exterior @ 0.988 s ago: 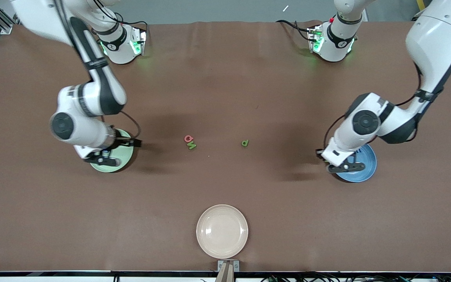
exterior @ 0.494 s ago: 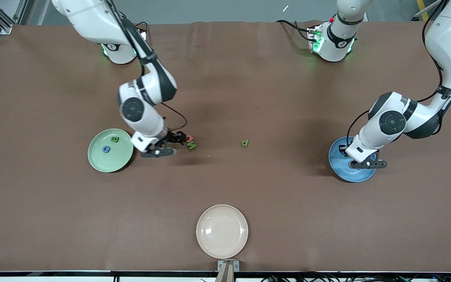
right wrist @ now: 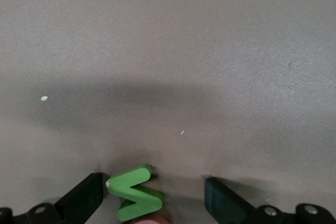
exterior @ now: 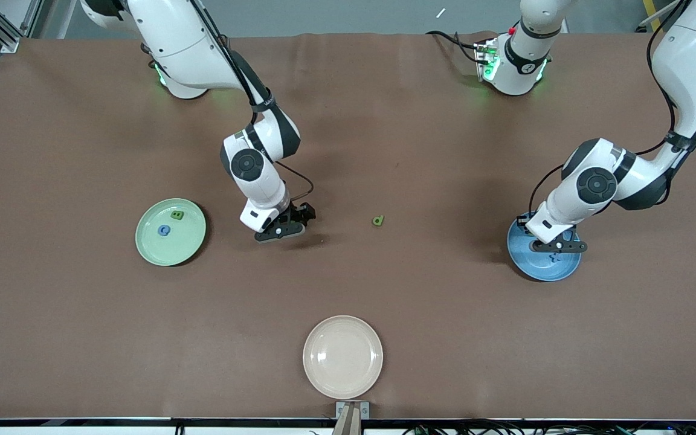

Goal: Sort upper and lower case letters into plates

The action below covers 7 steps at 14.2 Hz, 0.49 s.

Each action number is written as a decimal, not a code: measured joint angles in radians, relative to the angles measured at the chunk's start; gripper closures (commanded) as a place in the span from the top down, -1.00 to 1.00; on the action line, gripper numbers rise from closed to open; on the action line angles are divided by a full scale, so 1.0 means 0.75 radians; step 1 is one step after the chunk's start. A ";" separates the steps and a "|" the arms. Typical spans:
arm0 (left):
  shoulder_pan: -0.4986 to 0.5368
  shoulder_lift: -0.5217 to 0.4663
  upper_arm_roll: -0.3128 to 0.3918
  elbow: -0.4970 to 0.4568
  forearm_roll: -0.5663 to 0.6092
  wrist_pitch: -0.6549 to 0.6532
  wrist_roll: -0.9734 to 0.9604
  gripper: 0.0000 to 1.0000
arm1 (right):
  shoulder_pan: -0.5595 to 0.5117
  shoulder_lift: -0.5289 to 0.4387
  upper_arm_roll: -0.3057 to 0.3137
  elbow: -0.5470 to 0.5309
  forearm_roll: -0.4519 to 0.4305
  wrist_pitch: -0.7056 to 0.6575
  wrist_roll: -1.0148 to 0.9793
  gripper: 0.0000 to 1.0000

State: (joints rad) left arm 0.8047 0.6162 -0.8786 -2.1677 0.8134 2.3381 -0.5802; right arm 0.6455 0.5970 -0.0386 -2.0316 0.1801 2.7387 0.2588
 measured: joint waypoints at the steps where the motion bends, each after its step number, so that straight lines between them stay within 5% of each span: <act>1: 0.000 0.000 0.000 0.000 0.000 0.001 0.000 0.37 | 0.000 0.000 0.000 0.002 0.000 -0.005 -0.002 0.75; 2: 0.001 0.000 0.000 0.000 0.000 0.003 0.000 0.88 | 0.000 0.000 -0.001 0.006 0.000 -0.012 -0.005 0.64; 3: 0.002 0.000 0.000 0.002 0.001 0.007 0.000 0.99 | 0.000 0.000 -0.001 0.009 0.000 -0.016 -0.011 0.50; 5: 0.004 -0.001 -0.006 0.011 0.006 0.013 0.010 0.99 | 0.001 -0.002 -0.001 0.014 0.000 -0.019 -0.019 0.20; 7: 0.009 -0.002 -0.042 0.023 0.008 0.014 0.016 0.99 | 0.003 -0.004 0.000 0.025 0.000 -0.020 -0.021 0.14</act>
State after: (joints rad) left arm 0.8114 0.6150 -0.9102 -2.1504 0.8191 2.3484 -0.5684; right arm 0.6476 0.5940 -0.0389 -2.0126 0.1801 2.7239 0.2433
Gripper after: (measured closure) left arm 0.220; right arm 0.392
